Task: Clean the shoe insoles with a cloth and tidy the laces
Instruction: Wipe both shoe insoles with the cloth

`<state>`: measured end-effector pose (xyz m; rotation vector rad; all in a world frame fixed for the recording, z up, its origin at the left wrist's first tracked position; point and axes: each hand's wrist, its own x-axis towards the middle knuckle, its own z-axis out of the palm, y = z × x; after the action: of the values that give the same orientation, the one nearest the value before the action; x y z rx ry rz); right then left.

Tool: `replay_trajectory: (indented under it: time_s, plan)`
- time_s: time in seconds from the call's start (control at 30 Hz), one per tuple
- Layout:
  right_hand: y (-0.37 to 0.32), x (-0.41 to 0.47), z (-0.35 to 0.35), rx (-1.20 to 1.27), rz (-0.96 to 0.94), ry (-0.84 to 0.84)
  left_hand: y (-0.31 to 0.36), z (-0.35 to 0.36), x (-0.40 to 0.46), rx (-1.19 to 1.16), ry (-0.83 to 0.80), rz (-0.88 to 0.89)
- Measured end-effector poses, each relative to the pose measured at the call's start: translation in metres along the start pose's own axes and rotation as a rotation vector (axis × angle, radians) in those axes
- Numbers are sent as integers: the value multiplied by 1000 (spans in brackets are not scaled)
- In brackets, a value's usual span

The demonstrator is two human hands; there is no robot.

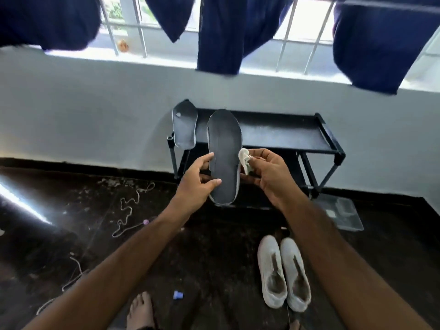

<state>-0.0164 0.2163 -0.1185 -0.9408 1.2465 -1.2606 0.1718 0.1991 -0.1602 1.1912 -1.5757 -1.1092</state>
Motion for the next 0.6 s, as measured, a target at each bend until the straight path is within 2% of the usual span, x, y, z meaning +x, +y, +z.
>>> replay_trajectory:
  time_s: [0.17,0.3,0.6]
  plan:
    - [-48,69,21,-87,-23,40,26,-25,76,230,17,62]
    - [-48,135,25,-110,22,21,15,-33,137,325,15,51]
    - [-43,227,31,-155,175,1,-9,-43,228,484,-76,-119]
